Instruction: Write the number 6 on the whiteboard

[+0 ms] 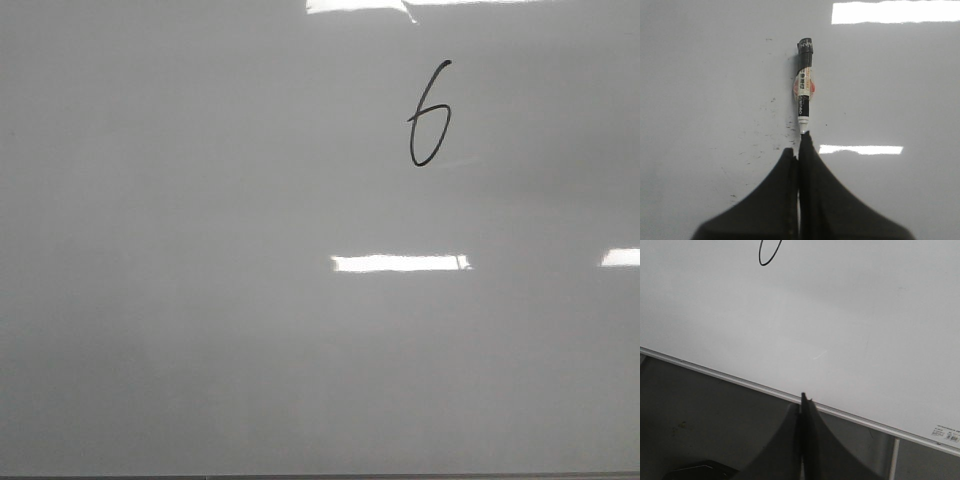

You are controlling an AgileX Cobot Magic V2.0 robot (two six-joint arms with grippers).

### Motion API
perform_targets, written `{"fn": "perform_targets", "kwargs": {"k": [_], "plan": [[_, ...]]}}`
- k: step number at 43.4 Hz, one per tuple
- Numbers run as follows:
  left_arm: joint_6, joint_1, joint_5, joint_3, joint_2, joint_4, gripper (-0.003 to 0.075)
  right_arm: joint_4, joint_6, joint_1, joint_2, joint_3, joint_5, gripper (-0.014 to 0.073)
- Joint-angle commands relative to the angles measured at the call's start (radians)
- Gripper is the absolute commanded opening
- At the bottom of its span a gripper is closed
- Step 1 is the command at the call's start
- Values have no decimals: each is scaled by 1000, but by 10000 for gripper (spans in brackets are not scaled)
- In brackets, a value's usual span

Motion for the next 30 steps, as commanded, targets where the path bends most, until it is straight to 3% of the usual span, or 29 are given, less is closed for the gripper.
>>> {"fn": "perform_targets", "kwargs": {"k": [1,9,20,30], "plan": [[0,2,-83,3,-15,-10,-20,-10,-5,-6,5,-24,-59,-121],[0,2,-83,3,-15,-10,-20,-12,-5,-47,-64,31,-123,-121],[0,2,-83,3,-15,-10,-20,-12,-5,-220,-282,359,-575,-121],[0,2,-83,3,-15,-10,-20,-12,-5,-280,-473,668,-874,-121]]}}
